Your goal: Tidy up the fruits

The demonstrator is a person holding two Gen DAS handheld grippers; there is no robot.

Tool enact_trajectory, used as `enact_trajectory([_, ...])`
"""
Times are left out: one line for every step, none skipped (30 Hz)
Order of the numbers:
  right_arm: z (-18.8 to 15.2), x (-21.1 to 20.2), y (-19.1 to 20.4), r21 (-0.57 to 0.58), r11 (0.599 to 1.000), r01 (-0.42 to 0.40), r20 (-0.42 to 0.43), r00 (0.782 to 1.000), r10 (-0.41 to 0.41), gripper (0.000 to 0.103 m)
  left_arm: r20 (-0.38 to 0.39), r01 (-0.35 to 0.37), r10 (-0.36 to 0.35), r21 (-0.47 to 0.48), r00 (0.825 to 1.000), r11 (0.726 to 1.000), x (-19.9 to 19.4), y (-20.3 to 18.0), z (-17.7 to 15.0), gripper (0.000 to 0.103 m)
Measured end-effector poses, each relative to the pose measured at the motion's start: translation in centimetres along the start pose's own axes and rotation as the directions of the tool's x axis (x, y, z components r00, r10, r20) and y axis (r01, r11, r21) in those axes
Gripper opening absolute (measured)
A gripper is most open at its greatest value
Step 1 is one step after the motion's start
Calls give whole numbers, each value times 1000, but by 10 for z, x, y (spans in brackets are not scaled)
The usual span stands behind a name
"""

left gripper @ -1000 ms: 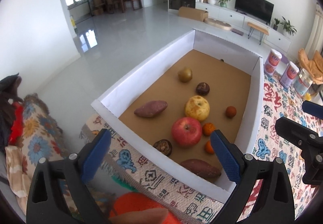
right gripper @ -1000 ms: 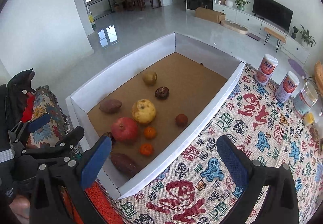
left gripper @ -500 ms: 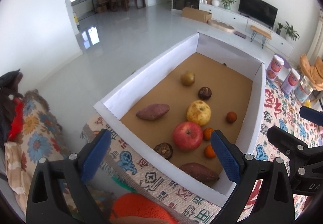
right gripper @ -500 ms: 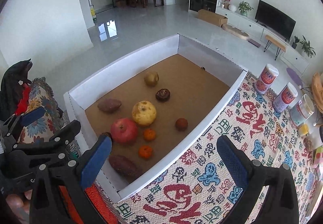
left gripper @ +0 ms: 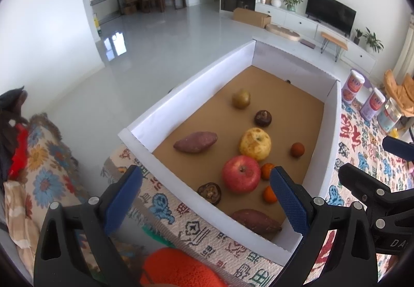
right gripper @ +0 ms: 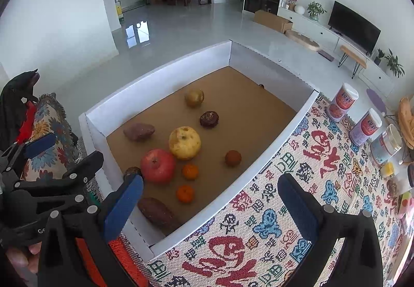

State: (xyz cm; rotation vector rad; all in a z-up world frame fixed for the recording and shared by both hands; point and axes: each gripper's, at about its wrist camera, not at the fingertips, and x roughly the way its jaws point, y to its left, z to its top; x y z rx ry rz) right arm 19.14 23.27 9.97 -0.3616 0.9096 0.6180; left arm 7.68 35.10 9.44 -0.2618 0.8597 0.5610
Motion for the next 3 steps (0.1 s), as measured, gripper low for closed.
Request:
enact_trajectory([0,1,0,2,1000,1,0,1000,-1,103,2,-2,2,-6,1000,1000,0,1,0,100])
enact_trajectory([0,1,1,5,1000,-1,1,1000,1,103,3,-3,3,-14,1000,1000,0,2,0,100])
enact_trajectory([0,1,0,8,1000,-4,1,1000,4,103,5,-4,4,-16,1000,1000,0,2,0,100])
